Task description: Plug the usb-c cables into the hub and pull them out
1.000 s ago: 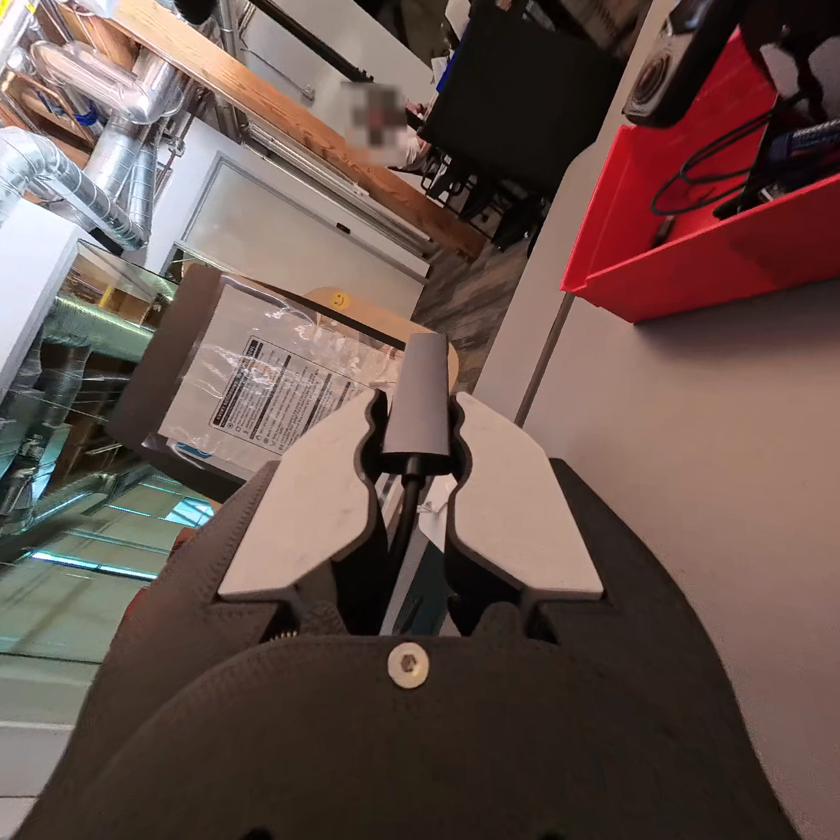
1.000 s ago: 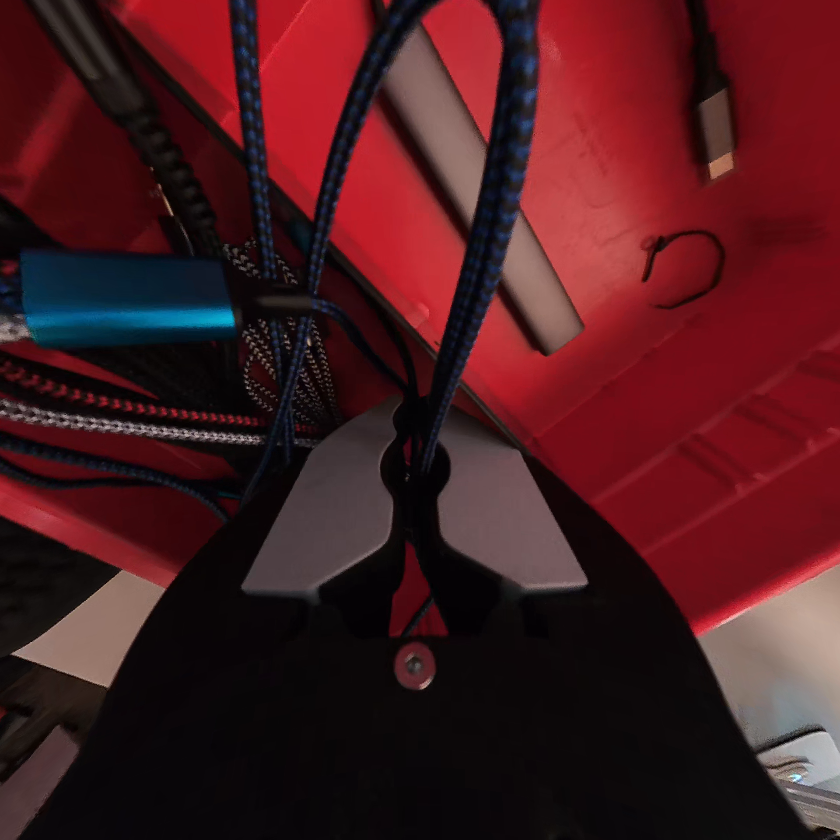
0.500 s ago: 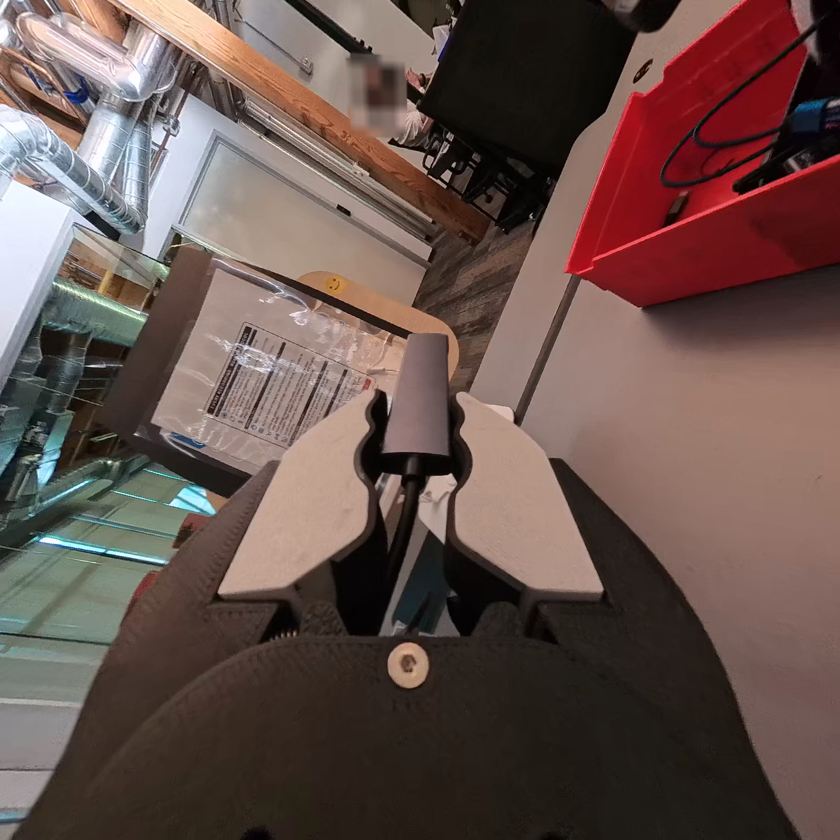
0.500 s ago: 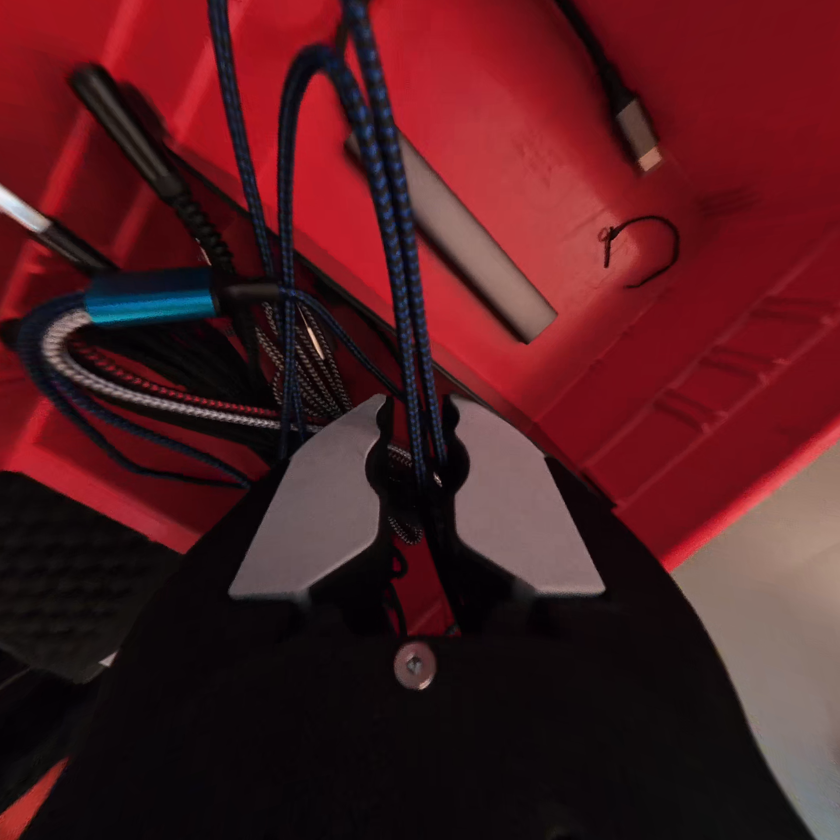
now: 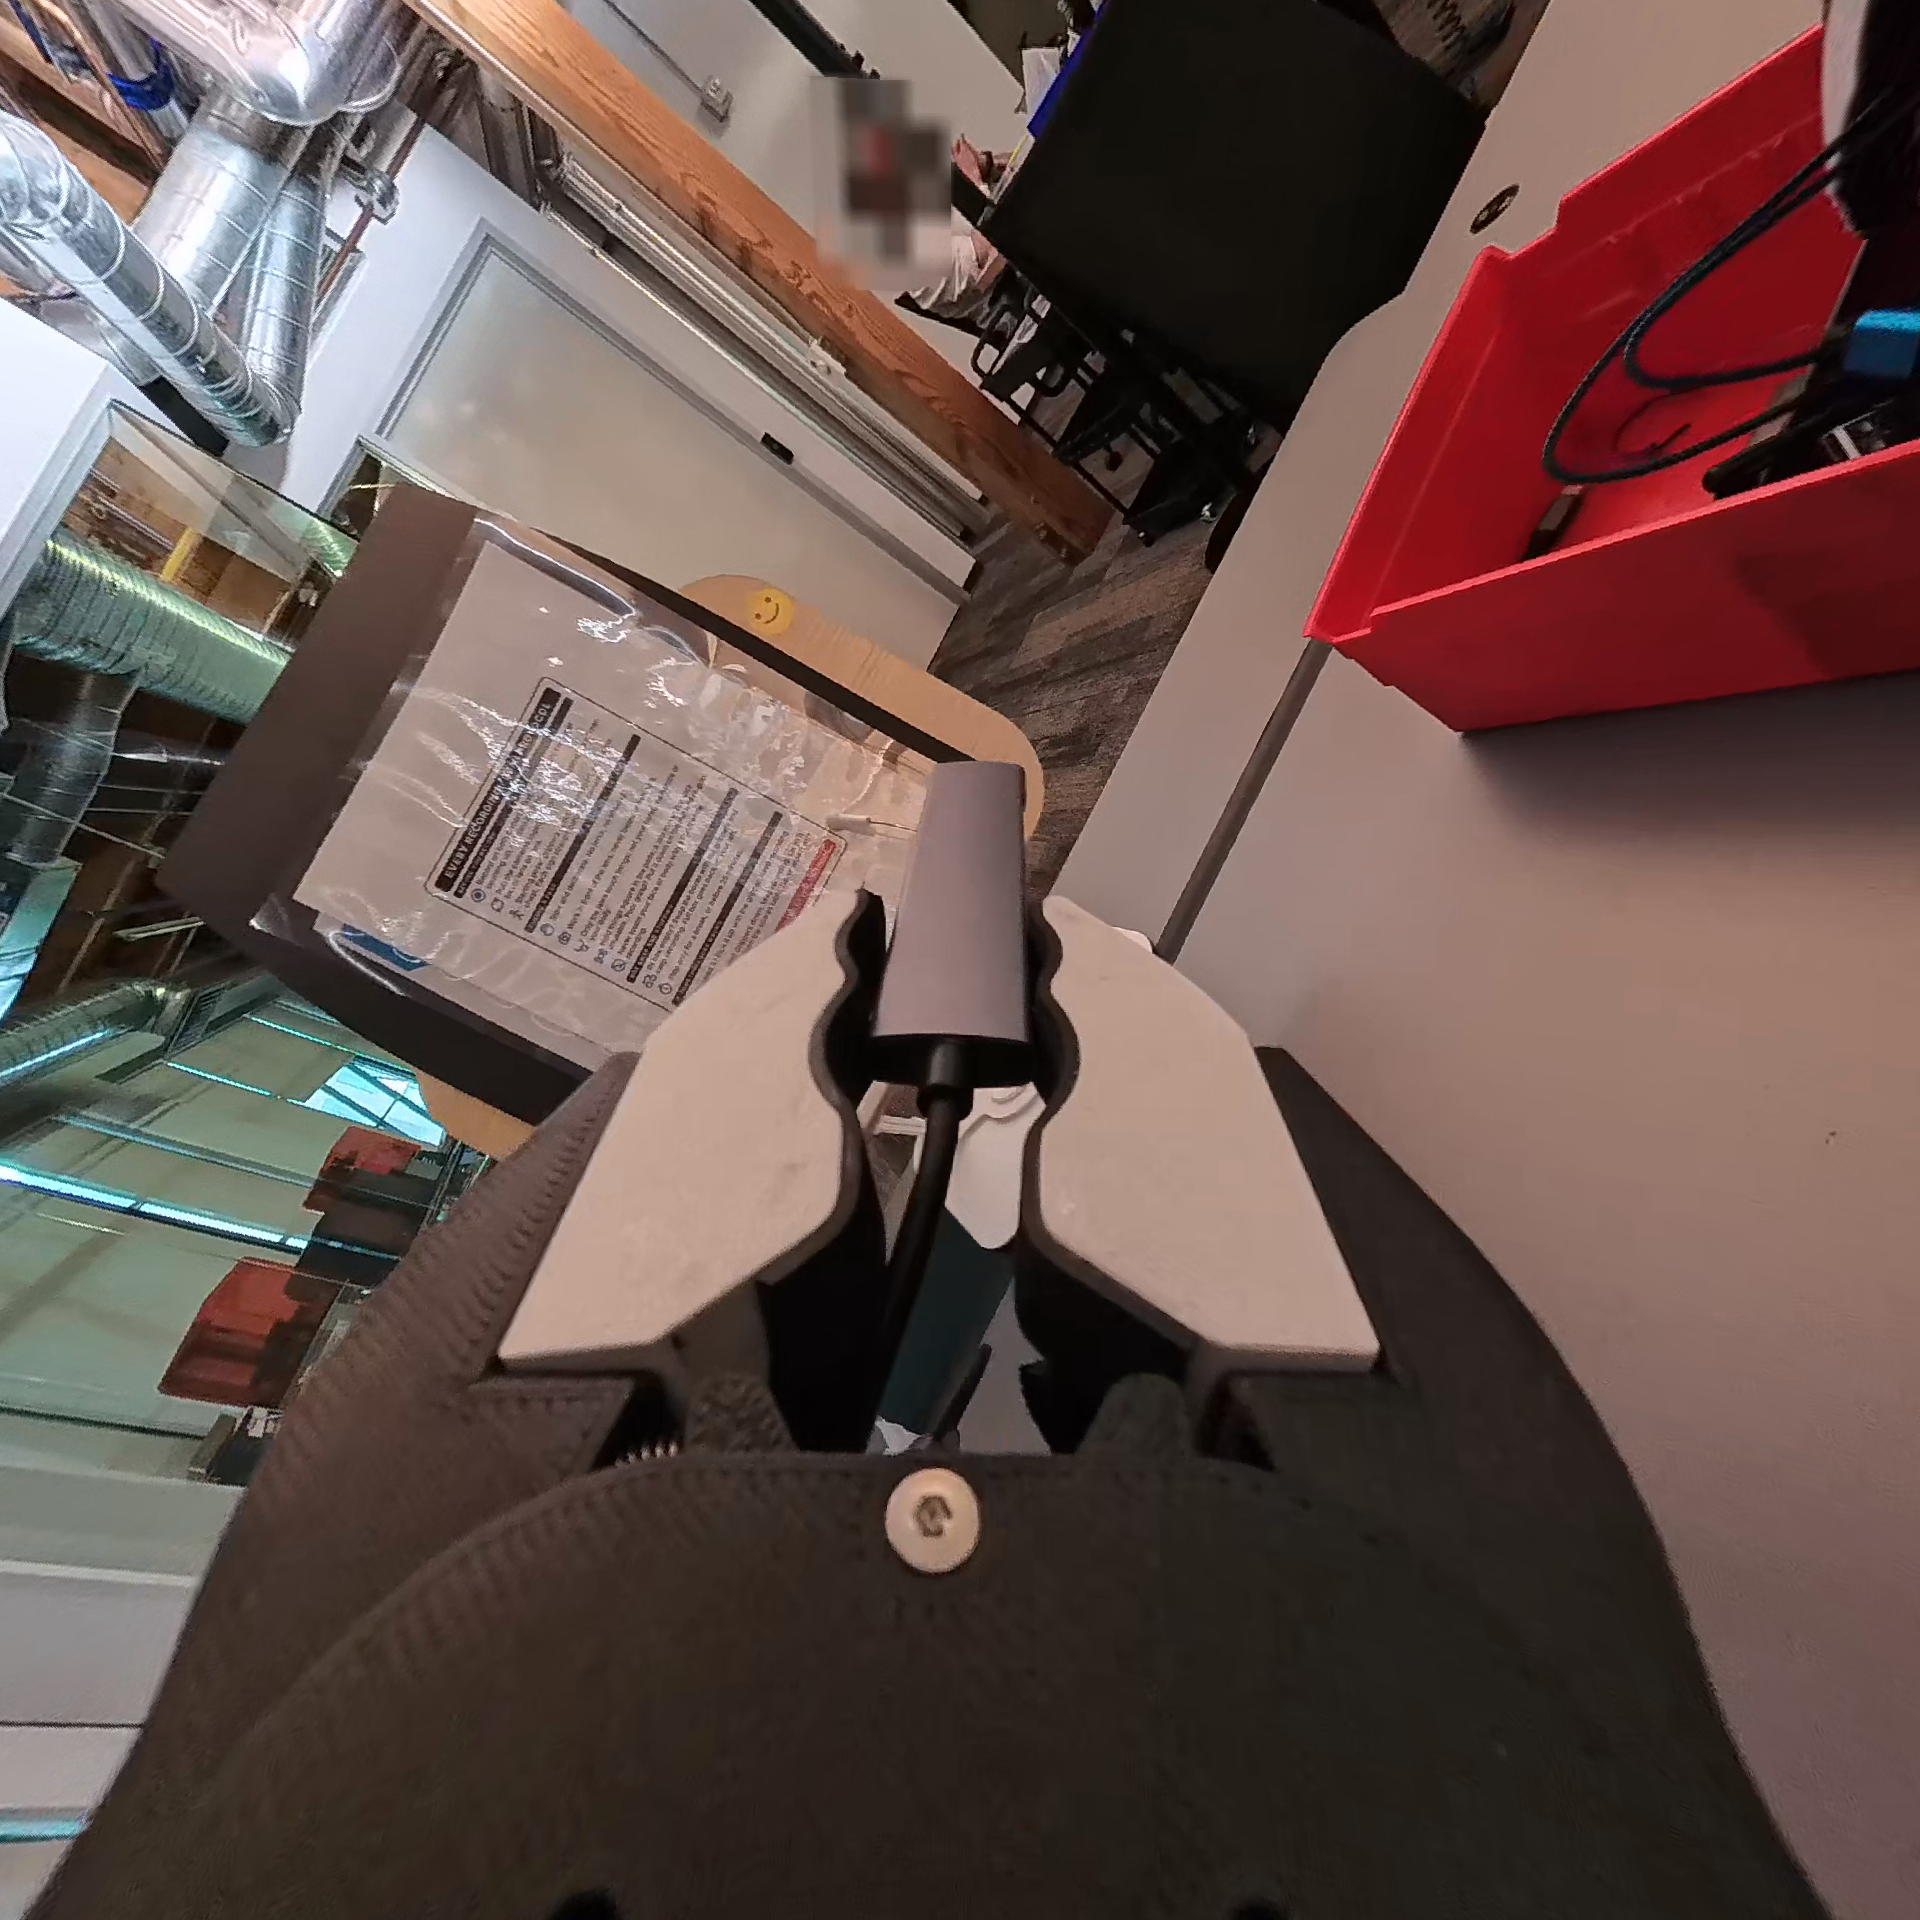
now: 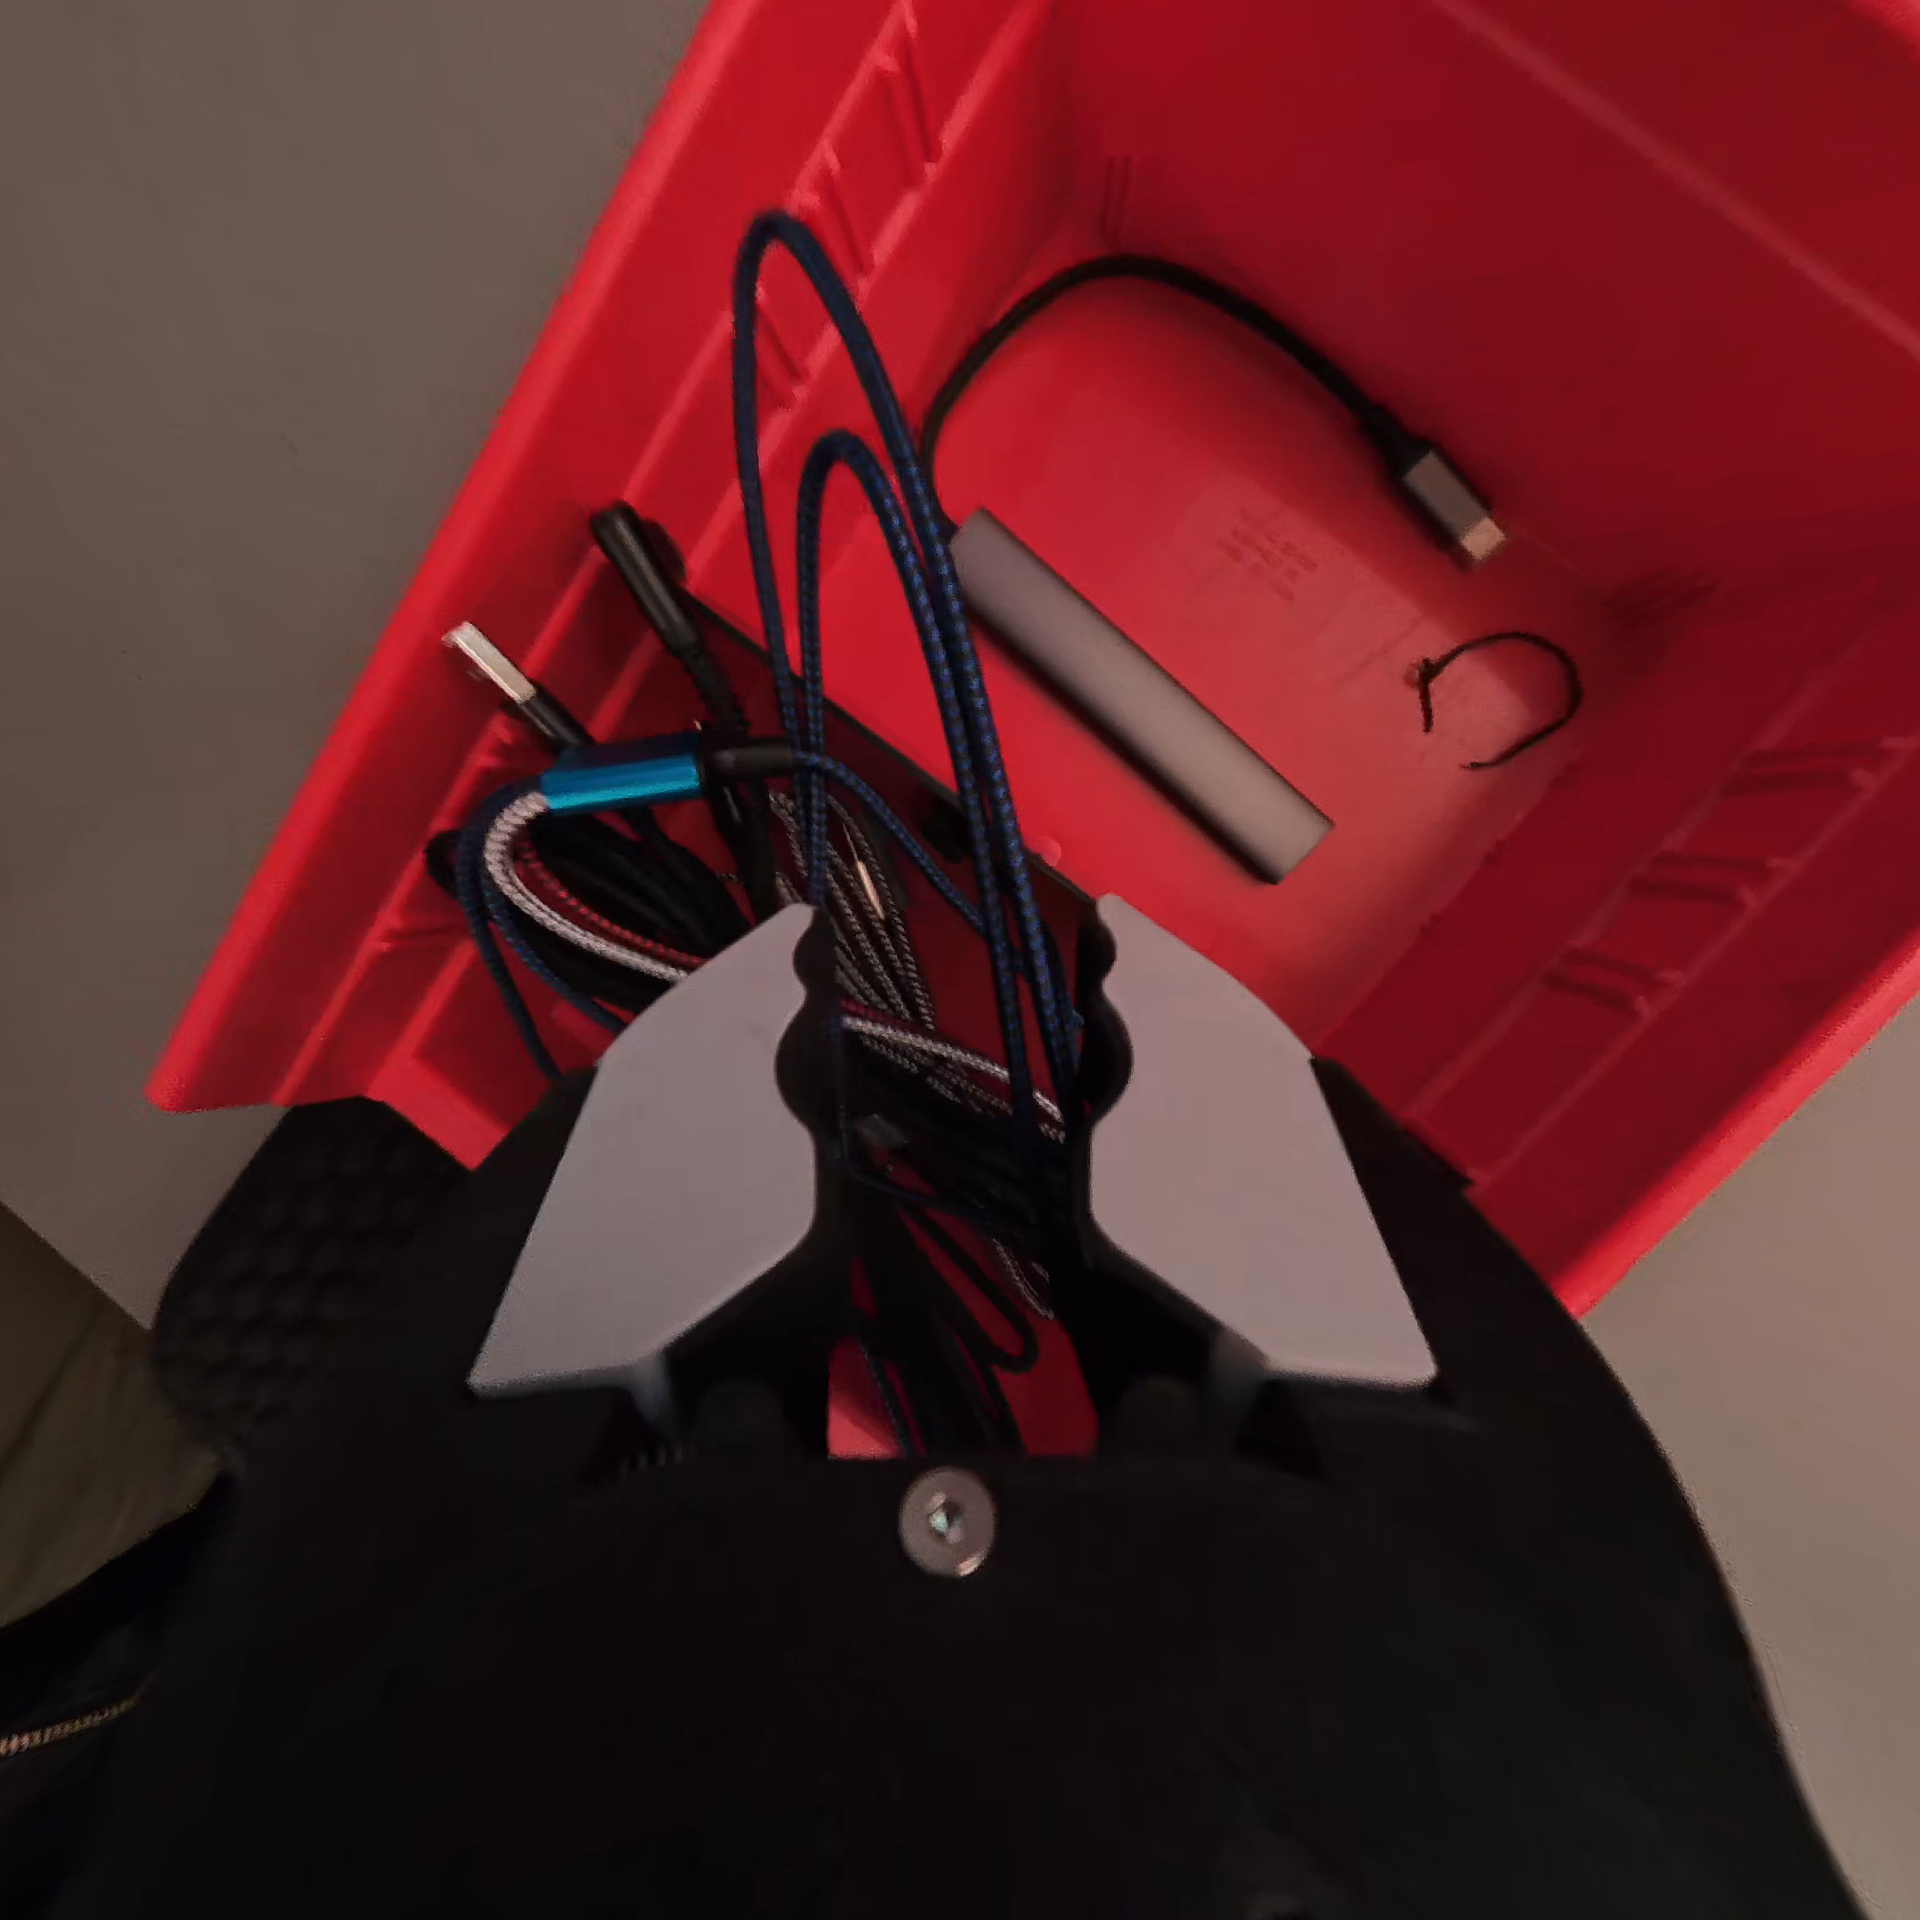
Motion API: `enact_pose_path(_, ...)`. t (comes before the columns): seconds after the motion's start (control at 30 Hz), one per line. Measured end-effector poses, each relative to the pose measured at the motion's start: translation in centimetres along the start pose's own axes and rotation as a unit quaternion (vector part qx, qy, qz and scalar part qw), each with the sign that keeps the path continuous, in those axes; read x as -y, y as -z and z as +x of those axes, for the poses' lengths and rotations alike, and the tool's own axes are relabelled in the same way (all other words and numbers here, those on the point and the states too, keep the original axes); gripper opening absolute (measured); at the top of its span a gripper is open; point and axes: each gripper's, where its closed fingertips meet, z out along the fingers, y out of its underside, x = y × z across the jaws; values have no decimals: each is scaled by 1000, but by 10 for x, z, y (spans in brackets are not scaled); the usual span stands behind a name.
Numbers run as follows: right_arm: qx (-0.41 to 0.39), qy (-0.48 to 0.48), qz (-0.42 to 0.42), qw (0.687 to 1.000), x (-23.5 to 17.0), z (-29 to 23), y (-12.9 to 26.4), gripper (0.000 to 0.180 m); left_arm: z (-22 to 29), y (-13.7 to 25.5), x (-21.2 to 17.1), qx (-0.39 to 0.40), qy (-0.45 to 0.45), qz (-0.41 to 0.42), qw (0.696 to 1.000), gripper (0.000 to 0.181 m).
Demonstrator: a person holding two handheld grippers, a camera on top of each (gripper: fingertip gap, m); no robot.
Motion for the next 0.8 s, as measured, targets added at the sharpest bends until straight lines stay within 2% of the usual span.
enact_pose_path(0.13, 79, -45, 88, 992, 31, -21, 20, 56, 1, 1, 1, -4, 2, 0, 1000, 26)
enact_pose_path(0.3, 218, -95, 238, 942, 74, -52, 82, 58, 1, 2, 2, -15, 17, 6, 1000, 26)
enact_pose_path(0.47, 220, -72, 302, 925, 76, -57, 124, 54, 1, 2, 2, -19, 25, 6, 999, 25)
enact_pose_path(0.57, 170, -50, 318, 932, 67, -51, 140, 54, 2, 3, 2, -24, 29, 7, 999, 25)
enact_pose_path(0.63, 91, -41, 330, 939, 51, -40, 150, 55, 2, 3, 2, -26, 31, 7, 999, 26)
enact_pose_path(0.7, -22, -17, 317, 948, 18, -26, 151, 59, 0, 5, 3, -26, 33, 8, 999, 26)
enact_pose_path(0.8, -186, -20, 248, 951, -63, 4, 137, 65, -6, 9, 4, -25, 44, 15, 999, 25)
